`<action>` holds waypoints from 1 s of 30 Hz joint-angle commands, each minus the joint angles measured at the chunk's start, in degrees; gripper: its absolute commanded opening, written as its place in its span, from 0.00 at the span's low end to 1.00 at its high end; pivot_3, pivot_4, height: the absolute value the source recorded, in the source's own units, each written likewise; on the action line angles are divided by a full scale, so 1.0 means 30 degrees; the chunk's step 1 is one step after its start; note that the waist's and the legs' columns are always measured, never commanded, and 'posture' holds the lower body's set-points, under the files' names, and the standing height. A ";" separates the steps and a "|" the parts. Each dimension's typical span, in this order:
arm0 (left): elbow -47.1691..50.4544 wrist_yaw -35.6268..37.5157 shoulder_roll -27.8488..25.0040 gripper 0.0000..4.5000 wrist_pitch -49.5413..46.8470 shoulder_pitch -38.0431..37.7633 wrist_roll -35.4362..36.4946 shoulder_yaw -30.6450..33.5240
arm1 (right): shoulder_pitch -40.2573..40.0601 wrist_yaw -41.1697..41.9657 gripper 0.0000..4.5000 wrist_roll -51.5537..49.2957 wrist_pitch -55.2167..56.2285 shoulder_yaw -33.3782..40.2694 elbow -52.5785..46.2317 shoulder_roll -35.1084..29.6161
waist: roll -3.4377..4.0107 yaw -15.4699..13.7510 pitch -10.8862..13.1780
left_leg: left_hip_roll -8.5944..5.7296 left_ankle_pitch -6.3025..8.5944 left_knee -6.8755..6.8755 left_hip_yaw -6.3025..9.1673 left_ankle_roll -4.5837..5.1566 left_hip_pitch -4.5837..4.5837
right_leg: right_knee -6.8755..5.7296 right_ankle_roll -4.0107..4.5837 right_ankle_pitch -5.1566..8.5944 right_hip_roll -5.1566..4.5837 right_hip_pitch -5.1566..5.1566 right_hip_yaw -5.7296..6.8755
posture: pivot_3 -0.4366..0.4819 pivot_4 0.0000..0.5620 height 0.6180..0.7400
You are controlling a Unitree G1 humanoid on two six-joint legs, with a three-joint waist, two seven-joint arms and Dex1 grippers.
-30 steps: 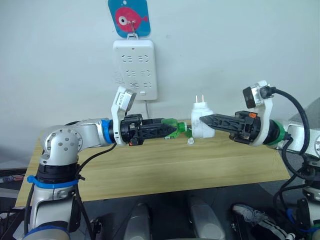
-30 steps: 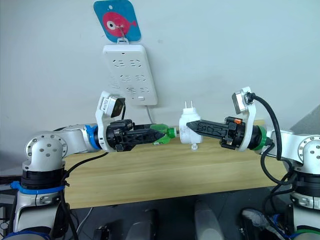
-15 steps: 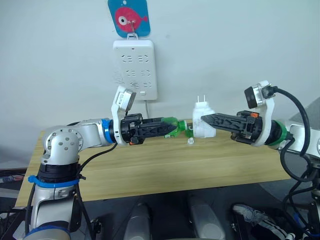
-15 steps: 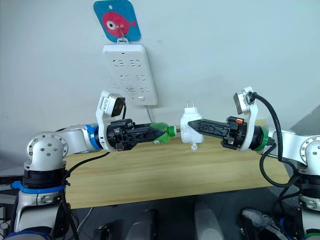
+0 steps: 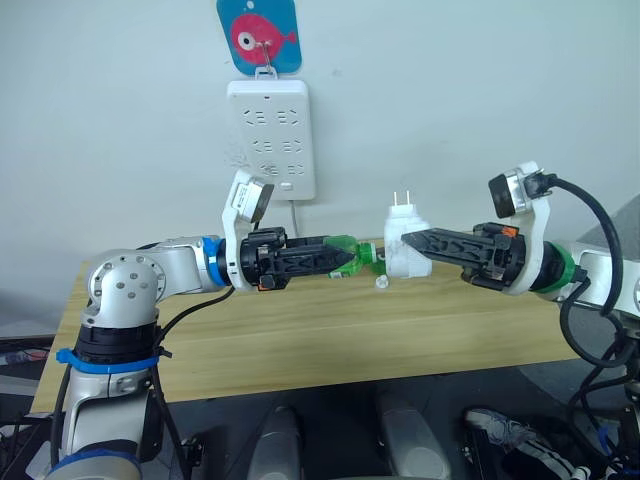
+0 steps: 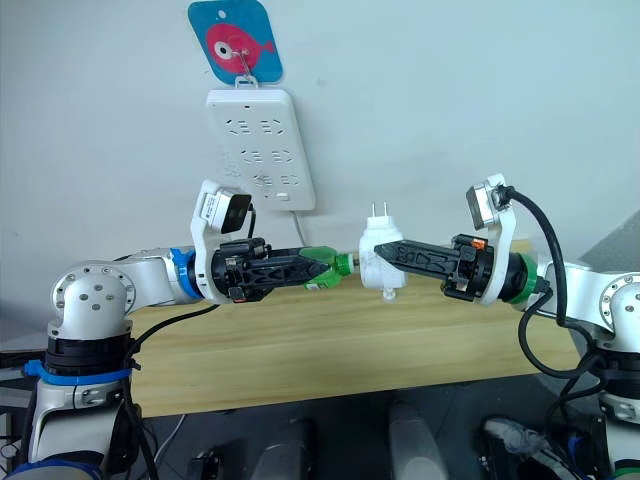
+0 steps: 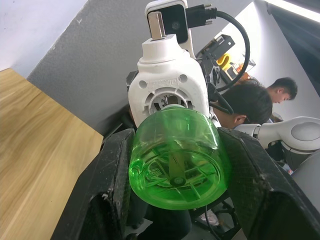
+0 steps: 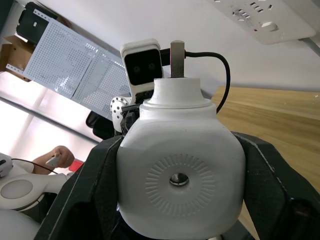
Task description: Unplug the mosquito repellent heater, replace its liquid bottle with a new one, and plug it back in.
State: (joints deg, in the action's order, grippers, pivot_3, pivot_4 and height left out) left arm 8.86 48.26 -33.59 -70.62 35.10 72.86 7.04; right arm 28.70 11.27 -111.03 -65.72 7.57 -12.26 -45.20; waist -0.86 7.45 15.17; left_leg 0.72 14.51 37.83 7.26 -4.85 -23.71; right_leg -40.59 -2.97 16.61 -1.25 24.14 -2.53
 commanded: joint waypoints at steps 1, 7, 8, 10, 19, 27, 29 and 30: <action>0.0776 0.0507 0.0146 0.51 0.0266 0.0274 0.0027 -0.0254 | 0.0090 0.0356 0.65 -0.0655 0.0259 -0.0050 -0.0744 -0.0116 | 0.0000 0.0000 0.0000 | 0.0000 0.0000 0.0000 -0.0001 0.0000 0.0000 | 0.0000 0.0000 0.0000 0.0000 0.0000 0.0000 | 0.28 0.36 0.88; 0.0859 0.0964 0.0185 0.51 0.1137 0.0226 -0.1394 -0.0842 | 0.0149 0.0698 0.65 -0.0655 0.0072 -0.0109 -0.0885 -0.0181 | 0.0000 -0.0007 0.0000 | 0.0000 0.0000 0.0000 -0.0001 0.0000 -0.0001 | 0.0001 0.0000 0.0000 0.0000 0.0000 0.0000 | 0.28 0.36 0.88; 0.0814 0.1075 0.0110 0.51 0.1228 0.0198 -0.1552 -0.0848 | 0.0152 0.0785 0.65 -0.0655 0.0022 -0.0090 -0.0881 -0.0251 | 0.0000 -0.0008 0.0000 | 0.0000 0.0000 0.0000 -0.0002 0.0000 0.0000 | 0.0001 0.0000 0.0000 0.0000 0.0000 -0.0001 | 0.28 0.36 0.88; 0.0635 0.1201 0.0042 0.51 0.1284 0.0259 -0.1627 -0.0742 | 0.0146 0.0931 0.65 -0.0655 -0.0078 -0.0093 -0.0873 -0.0447 | 0.0001 -0.0002 0.0000 | 0.0000 0.0000 0.0000 -0.0002 0.0000 0.0000 | 0.0000 0.0000 0.0000 0.0001 0.0000 0.0000 | 0.28 0.36 0.88; 0.0401 0.1570 -0.0087 0.51 0.1017 0.0811 -0.1351 -0.0499 | 0.0014 0.1136 0.65 -0.0655 0.0009 -0.0394 -0.0728 -0.0924 | 0.0000 -0.0011 0.0000 | -0.0001 0.0000 0.0003 -0.0002 0.0000 -0.0003 | 0.0001 0.0000 0.0000 0.0000 0.0002 0.0000 | 0.28 0.36 0.88; 0.0951 0.1827 0.0274 0.51 0.1583 0.0500 -0.2304 -0.1256 | 0.0138 0.0932 0.65 -0.0655 0.0334 -0.0780 -0.1135 -0.0778 | 0.0000 -0.0018 0.0000 | 0.0000 0.0000 0.0004 -0.0001 0.0000 -0.0005 | 0.0002 -0.0001 0.0000 0.0000 0.0002 0.0000 | 0.28 0.37 0.88; 0.0945 0.1823 0.0462 0.51 0.1779 0.0547 -0.2478 -0.1372 | 0.0203 0.0730 0.65 -0.0655 0.0399 -0.0918 -0.1178 -0.0805 | 0.0000 -0.0019 0.0000 | 0.0000 0.0000 0.0004 -0.0001 0.0000 -0.0005 | 0.0002 0.0000 0.0000 0.0000 0.0001 0.0000 | 0.28 0.37 0.88; 0.0932 0.1800 0.0568 0.51 0.1818 0.0589 -0.2495 -0.1387 | 0.0233 0.0610 0.65 -0.0655 0.0450 -0.0991 -0.1201 -0.0818 | 0.0000 -0.0018 0.0000 | 0.0000 0.0000 0.0004 0.0000 0.0000 -0.0005 | 0.0002 0.0000 0.0000 0.0000 0.0002 0.0001 | 0.28 0.37 0.88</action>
State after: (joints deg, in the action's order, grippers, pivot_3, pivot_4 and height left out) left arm 10.37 53.36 -32.17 -66.53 36.56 65.49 2.62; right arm 28.69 13.21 -111.03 -65.21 4.66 -13.24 -47.33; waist -0.86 7.40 15.17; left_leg 0.73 14.51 37.84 7.25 -4.85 -23.72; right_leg -40.58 -2.97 16.61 -1.25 24.15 -2.53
